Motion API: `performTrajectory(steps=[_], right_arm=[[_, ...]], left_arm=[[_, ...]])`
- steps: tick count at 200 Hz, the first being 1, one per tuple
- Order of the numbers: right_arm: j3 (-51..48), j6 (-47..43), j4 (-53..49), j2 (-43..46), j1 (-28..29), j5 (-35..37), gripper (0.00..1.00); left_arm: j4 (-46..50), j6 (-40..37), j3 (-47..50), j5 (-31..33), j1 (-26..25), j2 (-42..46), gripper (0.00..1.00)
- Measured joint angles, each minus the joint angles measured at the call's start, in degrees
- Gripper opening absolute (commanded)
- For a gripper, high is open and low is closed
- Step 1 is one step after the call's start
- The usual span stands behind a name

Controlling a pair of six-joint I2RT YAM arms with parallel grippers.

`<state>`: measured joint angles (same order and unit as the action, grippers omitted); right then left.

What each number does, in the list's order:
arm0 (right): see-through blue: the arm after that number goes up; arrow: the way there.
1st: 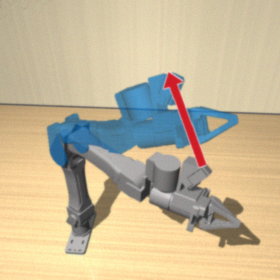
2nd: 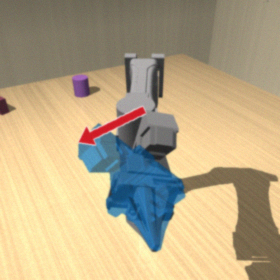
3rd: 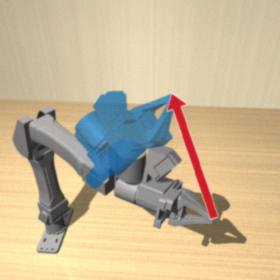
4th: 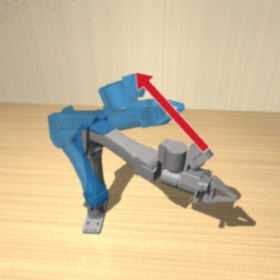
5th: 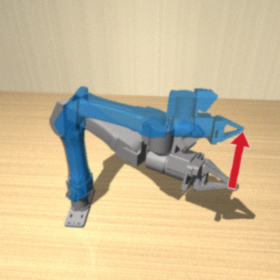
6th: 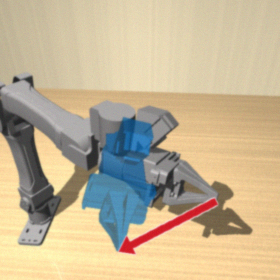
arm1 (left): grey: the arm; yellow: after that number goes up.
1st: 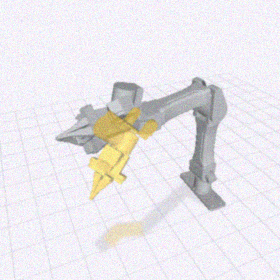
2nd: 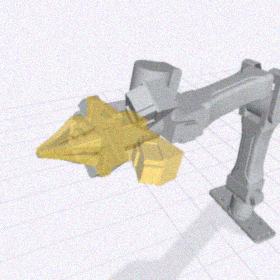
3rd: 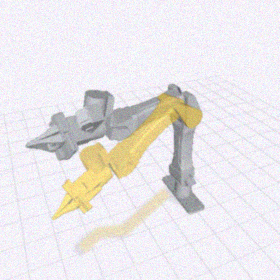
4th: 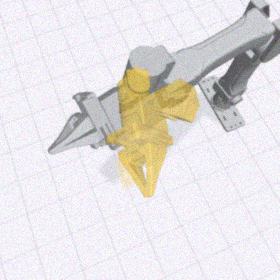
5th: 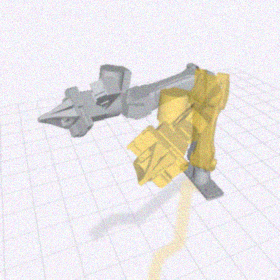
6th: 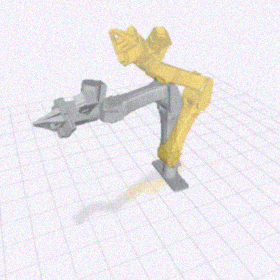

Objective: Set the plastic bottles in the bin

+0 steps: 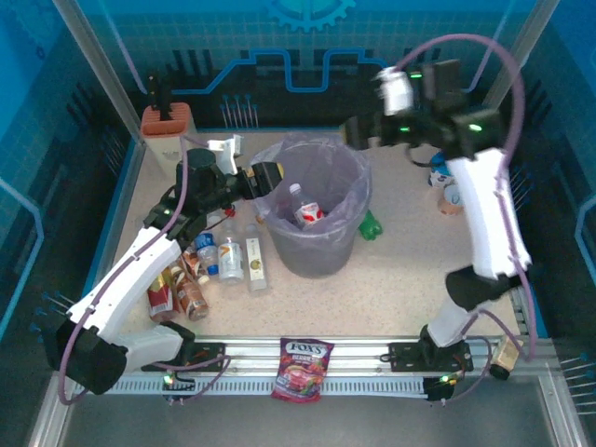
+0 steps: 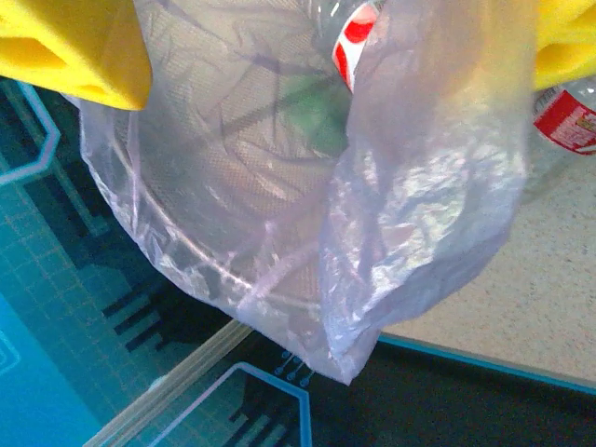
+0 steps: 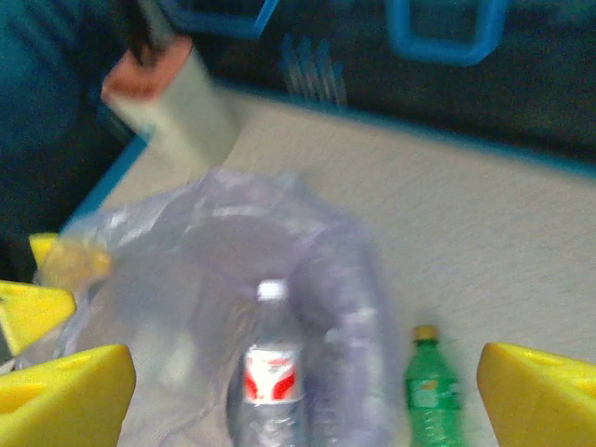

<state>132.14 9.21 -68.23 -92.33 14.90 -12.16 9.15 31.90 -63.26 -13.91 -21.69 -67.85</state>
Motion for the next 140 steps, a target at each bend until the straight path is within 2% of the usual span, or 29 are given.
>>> performTrajectory(steps=[31,60,102,140], right_arm=[[-7.82,0.2,3.21,8.13,-9.68,-3.63,0.95],[-20.79,-0.07,6.82,6.73,-16.87,-5.81,0.94],[-37.48,-0.92,11.85,-4.63,-16.41,-4.94,0.94],[-40.54,-1.79,15.93,-11.76,-12.83,-3.23,0.93]], left_arm=[[1.16,-1.33,-0.02,1.73,0.0,0.31,0.8],[1.79,-2.08,-0.22,2.21,0.0,0.39,0.8],[4.15,-2.03,-1.6,2.27,0.0,0.28,0.8],[7.15,-2.01,-3.23,2.1,0.0,0.2,0.81]])
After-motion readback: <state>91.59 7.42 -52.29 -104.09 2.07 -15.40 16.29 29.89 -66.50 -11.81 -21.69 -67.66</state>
